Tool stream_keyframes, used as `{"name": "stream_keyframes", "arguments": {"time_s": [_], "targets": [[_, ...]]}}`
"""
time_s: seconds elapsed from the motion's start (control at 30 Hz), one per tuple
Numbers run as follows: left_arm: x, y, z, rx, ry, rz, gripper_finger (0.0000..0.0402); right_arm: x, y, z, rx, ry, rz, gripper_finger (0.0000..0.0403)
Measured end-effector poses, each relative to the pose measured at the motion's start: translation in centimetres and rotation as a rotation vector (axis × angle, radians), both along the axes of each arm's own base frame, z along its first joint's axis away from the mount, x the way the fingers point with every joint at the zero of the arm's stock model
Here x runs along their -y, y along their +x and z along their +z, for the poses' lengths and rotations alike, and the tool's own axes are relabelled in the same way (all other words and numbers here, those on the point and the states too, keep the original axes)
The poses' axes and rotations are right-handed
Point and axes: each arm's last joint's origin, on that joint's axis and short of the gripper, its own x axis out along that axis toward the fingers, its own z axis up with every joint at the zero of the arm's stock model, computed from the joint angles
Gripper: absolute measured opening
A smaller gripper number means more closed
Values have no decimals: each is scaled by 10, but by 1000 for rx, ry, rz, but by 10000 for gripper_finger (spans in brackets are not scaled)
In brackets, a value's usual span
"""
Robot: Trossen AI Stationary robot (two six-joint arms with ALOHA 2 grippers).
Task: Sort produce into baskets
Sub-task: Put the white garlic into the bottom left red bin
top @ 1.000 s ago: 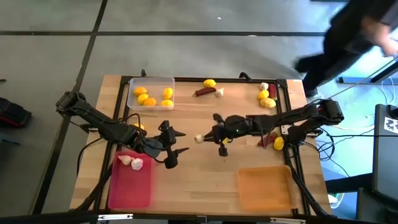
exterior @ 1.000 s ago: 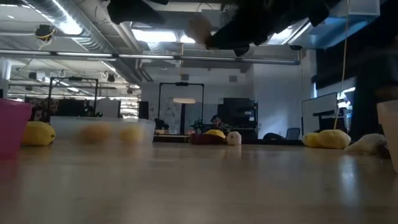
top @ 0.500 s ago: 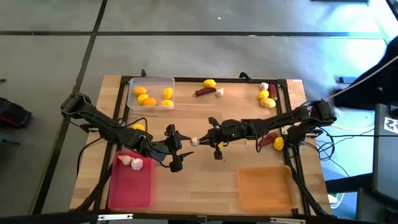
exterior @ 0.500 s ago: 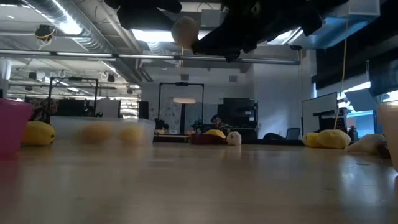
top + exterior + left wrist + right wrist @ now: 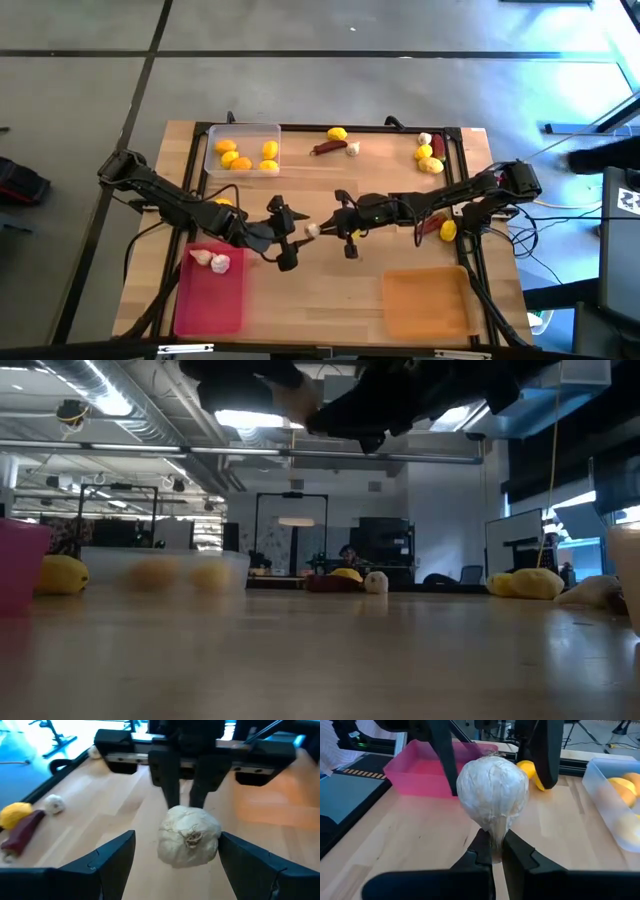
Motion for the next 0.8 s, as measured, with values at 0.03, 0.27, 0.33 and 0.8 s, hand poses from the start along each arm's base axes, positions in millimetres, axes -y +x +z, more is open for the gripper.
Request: {"name": "stream_keyframes", "arguments": {"time_s": [0.03,0.27,0.33,0.8], "targets": [[1,1,1,10,-8,-13,279,0,0,0,3,1,0,17],[2,5,-1,20,-4,-40,255,0,0,1,13,6,7,17],[3,6,-4,5,1,-42,238,0,0,1,15,6,7,17],[3,8,-6,-3,20,-52,151,-1,0,2,12,35,25,53]]}}
